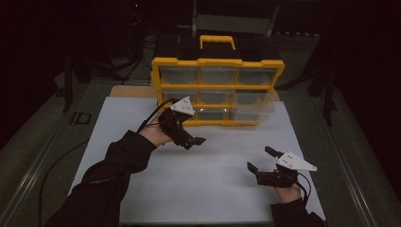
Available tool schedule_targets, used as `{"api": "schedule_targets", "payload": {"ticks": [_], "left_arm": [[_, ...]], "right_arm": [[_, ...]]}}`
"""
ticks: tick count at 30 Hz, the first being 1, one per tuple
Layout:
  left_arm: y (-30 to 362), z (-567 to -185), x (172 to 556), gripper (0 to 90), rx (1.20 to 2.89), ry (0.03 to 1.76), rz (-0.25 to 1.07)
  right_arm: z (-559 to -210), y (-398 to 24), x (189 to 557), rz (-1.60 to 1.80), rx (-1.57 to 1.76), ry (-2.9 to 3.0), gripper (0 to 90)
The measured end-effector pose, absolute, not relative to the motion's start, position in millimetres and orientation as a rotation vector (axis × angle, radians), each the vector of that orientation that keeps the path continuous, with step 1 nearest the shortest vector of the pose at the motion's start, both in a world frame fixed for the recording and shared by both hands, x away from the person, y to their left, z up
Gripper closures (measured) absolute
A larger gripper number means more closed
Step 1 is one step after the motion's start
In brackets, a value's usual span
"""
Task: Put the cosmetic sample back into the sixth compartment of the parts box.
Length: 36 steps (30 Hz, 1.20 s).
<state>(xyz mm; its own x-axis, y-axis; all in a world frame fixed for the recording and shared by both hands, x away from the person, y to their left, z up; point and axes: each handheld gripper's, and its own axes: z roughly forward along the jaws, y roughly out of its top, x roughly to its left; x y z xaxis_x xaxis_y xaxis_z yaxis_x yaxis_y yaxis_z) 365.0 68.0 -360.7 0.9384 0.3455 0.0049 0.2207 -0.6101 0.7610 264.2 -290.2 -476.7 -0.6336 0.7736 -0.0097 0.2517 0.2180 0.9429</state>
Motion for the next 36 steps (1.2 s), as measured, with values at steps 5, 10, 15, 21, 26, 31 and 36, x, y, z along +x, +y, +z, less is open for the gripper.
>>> {"api": "schedule_targets", "payload": {"ticks": [5, 10, 15, 21, 26, 31, 36], "left_arm": [[79, -367, 359, 0.0, 2.242, 0.408, 0.194], [90, -370, 352, 0.0, 2.235, 0.421, 0.21], [106, -373, 344, 0.0, 2.222, 0.445, 0.235], [122, -377, 335, 0.0, 2.201, 0.471, 0.266], [136, -387, 327, 0.0, 2.193, 0.508, 0.276], [150, -399, 318, 0.0, 2.187, 0.541, 0.304], [167, -411, 308, 0.0, 2.158, 0.595, 0.323]], "right_arm": [[-476, -291, 264, 1.416, 0.945, 2.008, 8.7], [-476, -291, 264, 1.416, 0.947, 2.01, 8.7], [-476, -291, 264, 1.416, 0.947, 2.005, 8.7], [-476, -290, 265, 1.416, 0.943, 2.006, 8.7], [-476, -290, 264, 1.417, 0.95, 2.005, 8.7], [-476, -290, 265, 1.415, 0.942, 2.009, 8.7], [-476, -289, 265, 1.417, 0.94, 2.012, 8.7]]}}
